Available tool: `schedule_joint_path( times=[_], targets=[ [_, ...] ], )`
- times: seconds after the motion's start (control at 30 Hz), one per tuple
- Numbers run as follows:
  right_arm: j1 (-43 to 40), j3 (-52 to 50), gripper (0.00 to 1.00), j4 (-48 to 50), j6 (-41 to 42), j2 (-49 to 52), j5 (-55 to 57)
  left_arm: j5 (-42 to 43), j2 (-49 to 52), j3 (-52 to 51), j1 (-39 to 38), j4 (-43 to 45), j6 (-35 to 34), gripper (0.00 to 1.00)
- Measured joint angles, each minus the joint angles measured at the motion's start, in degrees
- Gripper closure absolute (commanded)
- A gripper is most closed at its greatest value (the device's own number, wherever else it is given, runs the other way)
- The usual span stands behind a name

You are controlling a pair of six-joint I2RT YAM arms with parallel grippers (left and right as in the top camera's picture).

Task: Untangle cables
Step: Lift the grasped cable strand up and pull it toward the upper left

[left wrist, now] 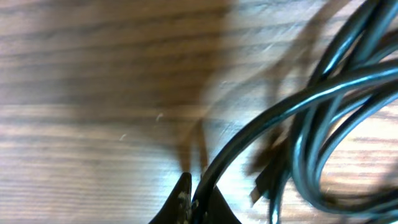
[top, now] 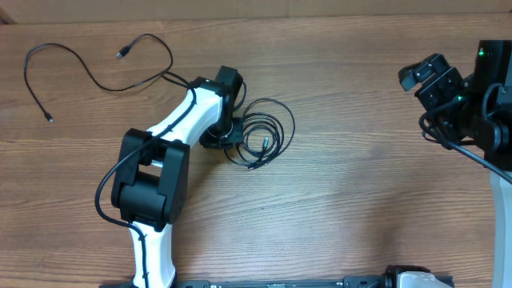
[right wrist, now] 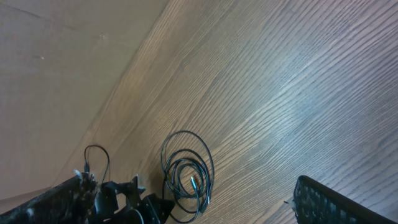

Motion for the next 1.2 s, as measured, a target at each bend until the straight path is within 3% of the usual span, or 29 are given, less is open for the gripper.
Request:
schedule_joint_path(
  times=[0.13,0.33,0.5,0.8,1.2],
  targets=[
    [0.0,0.0,0.0,0.0,0.0,0.0,0.0,0.0,0.0,6.3,0.7,-7.6,0.1,0.96],
    [0.0,0.0,0.0,0.0,0.0,0.0,0.0,-0.2,0.1,27.7,0.2,-20.7,0.7,0.96],
    [0.0,0.0,0.0,0.0,0.0,0.0,0.0,-0.1,-0.7,42.9,-2.6,-24.9,0.6,0.96],
    [0.0,0.0,0.0,0.0,0.0,0.0,0.0,4.2,-8.5,61.0,-6.3,-22.4,-0.2,0.96],
    [0.0,0.0,0.0,0.0,0.0,0.0,0.0,6.3,-20.1,64.3,-5.9,-7.9,-2.8,0.96]
  ],
)
